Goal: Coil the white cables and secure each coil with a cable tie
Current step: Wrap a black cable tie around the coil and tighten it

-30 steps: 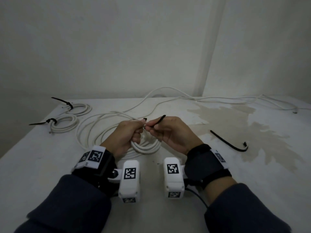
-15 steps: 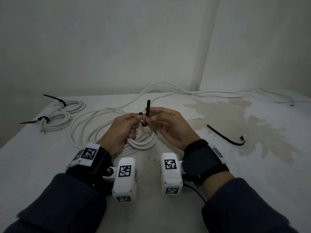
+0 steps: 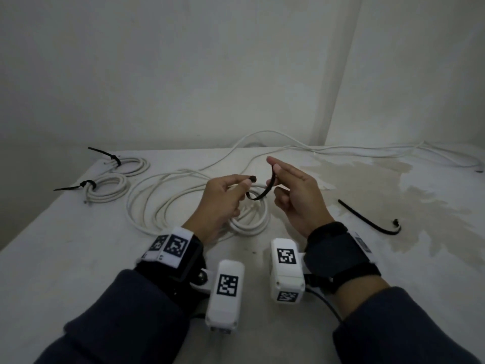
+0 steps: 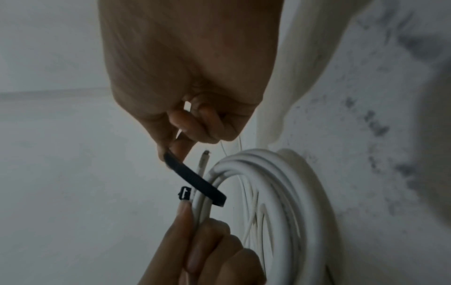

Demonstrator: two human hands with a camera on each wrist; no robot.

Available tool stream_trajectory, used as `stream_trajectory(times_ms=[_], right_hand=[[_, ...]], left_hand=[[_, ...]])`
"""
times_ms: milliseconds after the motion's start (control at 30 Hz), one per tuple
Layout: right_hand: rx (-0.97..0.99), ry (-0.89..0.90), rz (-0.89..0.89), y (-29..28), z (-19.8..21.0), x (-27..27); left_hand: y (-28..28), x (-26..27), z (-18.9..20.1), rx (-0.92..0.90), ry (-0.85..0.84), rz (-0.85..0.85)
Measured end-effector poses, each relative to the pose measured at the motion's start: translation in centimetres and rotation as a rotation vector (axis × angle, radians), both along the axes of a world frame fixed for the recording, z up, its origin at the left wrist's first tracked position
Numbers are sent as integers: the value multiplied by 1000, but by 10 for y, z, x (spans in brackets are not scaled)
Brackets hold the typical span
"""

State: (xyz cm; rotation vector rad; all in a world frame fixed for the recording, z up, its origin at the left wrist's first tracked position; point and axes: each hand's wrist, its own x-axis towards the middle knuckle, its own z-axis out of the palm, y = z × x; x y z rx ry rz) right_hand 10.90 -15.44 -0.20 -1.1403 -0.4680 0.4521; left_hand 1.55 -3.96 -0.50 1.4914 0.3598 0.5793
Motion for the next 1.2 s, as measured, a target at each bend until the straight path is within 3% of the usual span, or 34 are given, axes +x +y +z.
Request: stream_trajectory(times_ms=[200,367,567,900,1200], right_hand=[[-98,-41,129,2,1,-3],[-157,-65,221,2,1,-7],[-188,-81,188,1,1,-7],[-243,-249,42,2,4,-8],[-250,-364,18,2,5,-9]], left_hand=[[7,1,-4,-144,-1,36],[7,-1,-4,-147,1,4],[7,-2,-4,-118,9,-6],[3,-4,-4,-28,2,-37],[3,-6,-3,-9,3,-27]])
